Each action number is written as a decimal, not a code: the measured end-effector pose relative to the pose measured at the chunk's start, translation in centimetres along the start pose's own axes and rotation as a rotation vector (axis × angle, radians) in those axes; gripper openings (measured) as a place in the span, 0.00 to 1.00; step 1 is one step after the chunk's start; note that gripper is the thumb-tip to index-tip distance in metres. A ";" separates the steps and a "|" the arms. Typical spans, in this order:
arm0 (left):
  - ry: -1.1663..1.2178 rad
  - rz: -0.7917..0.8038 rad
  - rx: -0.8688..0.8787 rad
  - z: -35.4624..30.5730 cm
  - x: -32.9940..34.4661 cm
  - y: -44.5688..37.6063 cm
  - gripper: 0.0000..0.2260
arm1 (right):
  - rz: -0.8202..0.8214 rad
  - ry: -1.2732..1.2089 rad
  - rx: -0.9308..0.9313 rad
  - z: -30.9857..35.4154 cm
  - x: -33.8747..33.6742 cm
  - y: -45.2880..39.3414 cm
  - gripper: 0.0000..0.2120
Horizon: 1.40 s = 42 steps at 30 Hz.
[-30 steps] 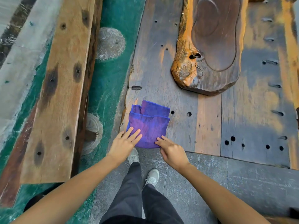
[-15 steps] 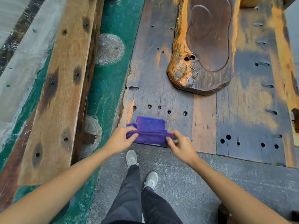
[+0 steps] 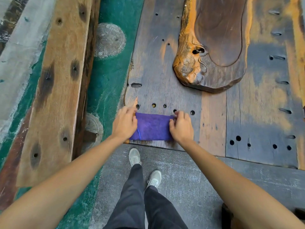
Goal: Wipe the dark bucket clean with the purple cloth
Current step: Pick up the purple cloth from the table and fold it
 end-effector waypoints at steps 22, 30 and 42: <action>-0.409 0.275 0.597 -4.5 6.4 7.0 0.33 | 0.162 0.035 -0.627 -1.5 2.5 5.8 0.32; -0.398 0.309 0.447 -5.9 7.7 8.5 0.36 | -0.122 0.169 -0.781 1.3 -1.0 6.2 0.09; 0.843 0.635 -0.304 -8.2 5.5 7.5 0.14 | 0.007 -0.499 -0.118 1.1 -5.9 2.0 0.10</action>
Point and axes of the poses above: each hand's wrist, its own y-axis away from the middle knuckle, its own x-axis out of the palm, z = x × y, the point moved 8 cm from there along -y, towards the middle knuckle, and after that the axes turned 12 degrees about -z, right-handed, at the moved point
